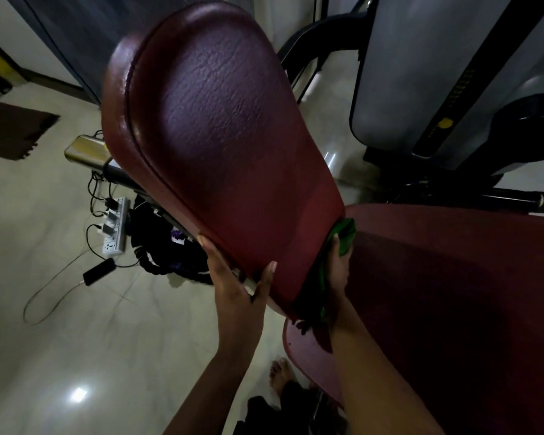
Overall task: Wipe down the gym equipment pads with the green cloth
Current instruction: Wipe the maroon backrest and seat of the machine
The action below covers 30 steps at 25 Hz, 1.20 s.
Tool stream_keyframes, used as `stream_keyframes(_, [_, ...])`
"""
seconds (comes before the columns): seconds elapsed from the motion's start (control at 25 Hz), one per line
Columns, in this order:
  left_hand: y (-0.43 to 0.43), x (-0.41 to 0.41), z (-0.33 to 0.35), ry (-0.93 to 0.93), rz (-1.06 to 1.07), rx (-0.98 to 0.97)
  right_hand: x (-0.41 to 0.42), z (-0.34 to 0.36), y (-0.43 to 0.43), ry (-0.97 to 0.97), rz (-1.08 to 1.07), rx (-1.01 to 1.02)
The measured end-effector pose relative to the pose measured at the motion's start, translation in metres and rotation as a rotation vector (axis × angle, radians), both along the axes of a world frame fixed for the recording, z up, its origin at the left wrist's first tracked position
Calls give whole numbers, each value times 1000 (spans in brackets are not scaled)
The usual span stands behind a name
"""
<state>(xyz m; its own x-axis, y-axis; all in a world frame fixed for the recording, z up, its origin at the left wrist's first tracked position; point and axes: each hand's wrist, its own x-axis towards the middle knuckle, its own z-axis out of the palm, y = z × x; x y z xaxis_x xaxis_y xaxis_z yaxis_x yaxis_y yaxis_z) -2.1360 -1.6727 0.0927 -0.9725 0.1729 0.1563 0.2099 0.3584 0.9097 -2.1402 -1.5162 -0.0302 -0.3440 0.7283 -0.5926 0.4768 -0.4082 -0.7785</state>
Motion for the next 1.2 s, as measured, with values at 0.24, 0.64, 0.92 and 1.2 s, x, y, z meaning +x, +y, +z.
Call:
stream_keyframes(0.24, [2,4,7,56,-45,44,57,10,-69,95,45,48])
stream_keyframes(0.64, [-4,14,15,-61,78,239,37,154,-50,632,235,441])
stream_keyframes(0.92, [12,-18,29,-32,148,513,-5,132,-80,557,544,1093])
stream_keyframes(1.2, [15,-20,29,-33,140,483,-53,130,-20,682,346,842])
